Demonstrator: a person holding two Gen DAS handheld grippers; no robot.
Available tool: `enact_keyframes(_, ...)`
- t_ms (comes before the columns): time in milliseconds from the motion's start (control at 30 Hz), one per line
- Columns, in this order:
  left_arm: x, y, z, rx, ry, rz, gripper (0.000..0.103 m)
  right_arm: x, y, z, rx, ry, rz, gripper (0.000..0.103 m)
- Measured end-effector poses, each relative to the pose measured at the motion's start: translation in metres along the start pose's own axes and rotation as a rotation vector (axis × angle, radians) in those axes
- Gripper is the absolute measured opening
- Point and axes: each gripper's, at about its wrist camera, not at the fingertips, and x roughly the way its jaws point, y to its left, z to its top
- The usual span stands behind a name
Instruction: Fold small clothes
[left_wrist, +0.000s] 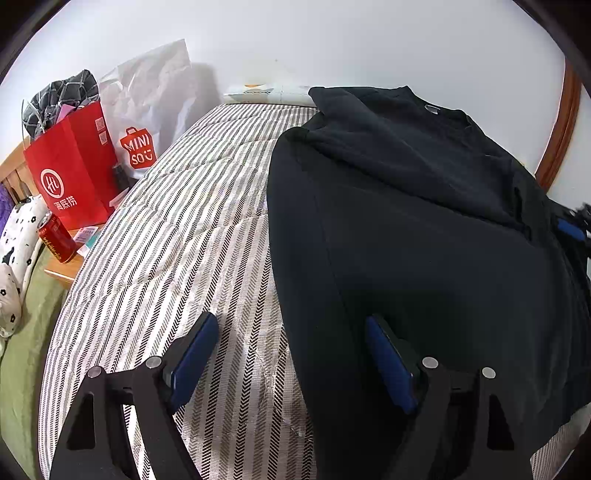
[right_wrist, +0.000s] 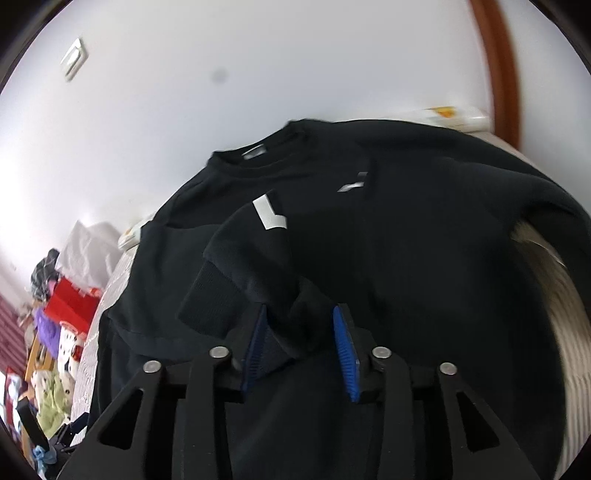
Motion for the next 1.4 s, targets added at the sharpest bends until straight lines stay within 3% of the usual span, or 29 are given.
enact_keyframes(200, -0.007, 0.003, -0.008, 0.024, 0.003, -0.006, 0.081, -0.051, -0.030, -0.036, -0.074, 0.013, -0.139, 0.062)
enact_keyframes(367, -0.024, 0.008, -0.021, 0.032, 0.004, -0.040, 0.079, -0.080, -0.057, -0.072, -0.188, 0.035, -0.273, 0.064)
enact_keyframes(533, -0.041, 0.003, -0.039, 0.070, 0.029, -0.106, 0.067, -0.102, -0.092, -0.109, -0.137, 0.071, -0.303, 0.064)
enact_keyframes(733, -0.048, -0.005, -0.049, 0.082, 0.007, -0.142, 0.036, -0.115, -0.107, -0.137, -0.070, 0.045, -0.222, 0.064)
enact_keyframes(767, -0.047, -0.007, -0.048, 0.075, 0.002, -0.152, 0.025, -0.117, -0.106, -0.141, -0.077, 0.040, -0.217, 0.064)
enact_keyframes(833, -0.045, -0.013, -0.048, 0.081, -0.008, -0.126, 0.020, -0.118, -0.098, -0.147, -0.095, 0.020, -0.204, 0.061)
enact_keyframes(867, -0.045, -0.016, -0.048, 0.098, -0.014, -0.112, 0.016, -0.117, -0.094, -0.149, -0.107, 0.014, -0.208, 0.048)
enact_keyframes(900, -0.046, -0.017, -0.048, 0.108, -0.018, -0.109, 0.013, -0.115, -0.089, -0.150, -0.129, 0.009, -0.226, 0.026)
enact_keyframes(933, -0.048, -0.018, -0.048, 0.114, -0.020, -0.100, 0.012, -0.114, -0.086, -0.150, -0.148, 0.004, -0.237, 0.018)
enact_keyframes(1000, -0.052, -0.014, -0.049, 0.114, -0.011, -0.103, 0.011, -0.115, -0.087, -0.146, -0.132, 0.010, -0.239, 0.010)
enact_keyframes(1167, -0.067, -0.006, -0.060, 0.109, -0.022, -0.126, 0.011, -0.137, -0.105, -0.144, -0.056, -0.009, -0.180, 0.009)
enact_keyframes(1400, -0.083, 0.003, -0.073, 0.096, -0.008, -0.134, 0.011, -0.148, -0.093, -0.154, -0.100, 0.012, -0.200, 0.009)
